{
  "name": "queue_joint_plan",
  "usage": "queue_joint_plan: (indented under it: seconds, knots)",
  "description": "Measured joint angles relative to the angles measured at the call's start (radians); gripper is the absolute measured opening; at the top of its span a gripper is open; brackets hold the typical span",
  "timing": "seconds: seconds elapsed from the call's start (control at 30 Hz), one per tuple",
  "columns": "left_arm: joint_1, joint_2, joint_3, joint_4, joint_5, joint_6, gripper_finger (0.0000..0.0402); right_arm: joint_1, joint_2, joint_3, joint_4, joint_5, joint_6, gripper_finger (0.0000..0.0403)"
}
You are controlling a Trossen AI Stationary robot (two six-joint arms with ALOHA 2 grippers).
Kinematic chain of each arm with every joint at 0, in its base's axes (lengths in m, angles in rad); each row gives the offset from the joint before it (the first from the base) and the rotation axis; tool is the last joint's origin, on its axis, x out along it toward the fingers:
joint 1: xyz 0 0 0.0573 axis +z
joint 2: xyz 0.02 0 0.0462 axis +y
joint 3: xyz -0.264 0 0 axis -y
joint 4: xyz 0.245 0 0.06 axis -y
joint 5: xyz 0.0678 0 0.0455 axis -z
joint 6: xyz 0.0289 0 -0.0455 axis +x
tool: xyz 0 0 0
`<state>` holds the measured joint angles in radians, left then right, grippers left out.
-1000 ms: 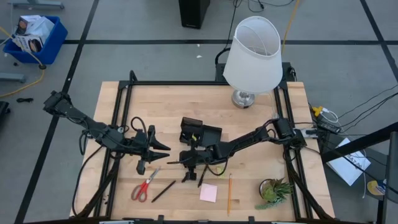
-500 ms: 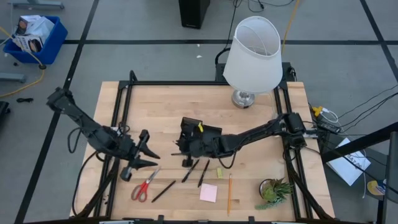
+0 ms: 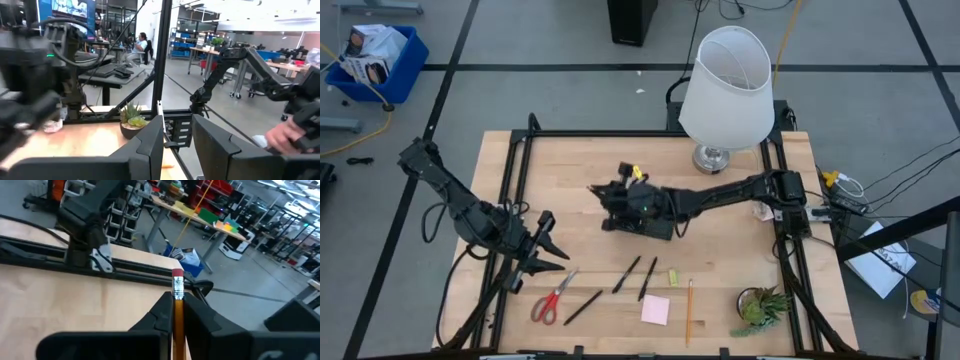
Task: Pick and place office supplies into organizer
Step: Put the yellow pencil into the black desk organizer
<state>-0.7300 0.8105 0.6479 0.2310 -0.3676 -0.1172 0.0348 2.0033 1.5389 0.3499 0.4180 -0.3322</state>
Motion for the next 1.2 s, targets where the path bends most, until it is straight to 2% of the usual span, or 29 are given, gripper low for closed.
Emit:
queue_joint_plan:
  seconds: [0.17, 0.33, 0.47, 0.7, 1.03, 1.2]
  knots:
    - [0.000, 0.000, 0.000, -0.007, 0.000, -0.016, 0.0106, -0.066, 0.000, -0.104, 0.217, -0.117, 0.018, 0.0021]
    - [0.000, 0.000, 0.000, -0.028, 0.001, -0.021, 0.0106, -0.084, 0.000, -0.244, 0.502, -0.135, 0.009, 0.0021]
    - [0.000, 0.000, 0.000, -0.027, 0.000, -0.015, 0.0106, -0.094, 0.000, -0.321, 0.625, -0.193, 0.031, 0.0022]
    - [0.001, 0.000, 0.000, -0.020, -0.013, 0.030, 0.0106, -0.121, 0.000, -0.383, 0.642, -0.214, 0.064, 0.0034]
    - [0.002, 0.001, 0.000, -0.035, -0.097, 0.034, 0.0106, -0.123, 0.000, -0.392, 0.640, -0.238, 0.108, 0.0140]
    - [0.002, 0.001, 0.000, -0.057, -0.097, 0.012, 0.0106, -0.086, 0.000, -0.392, 0.652, -0.236, 0.088, 0.0169]
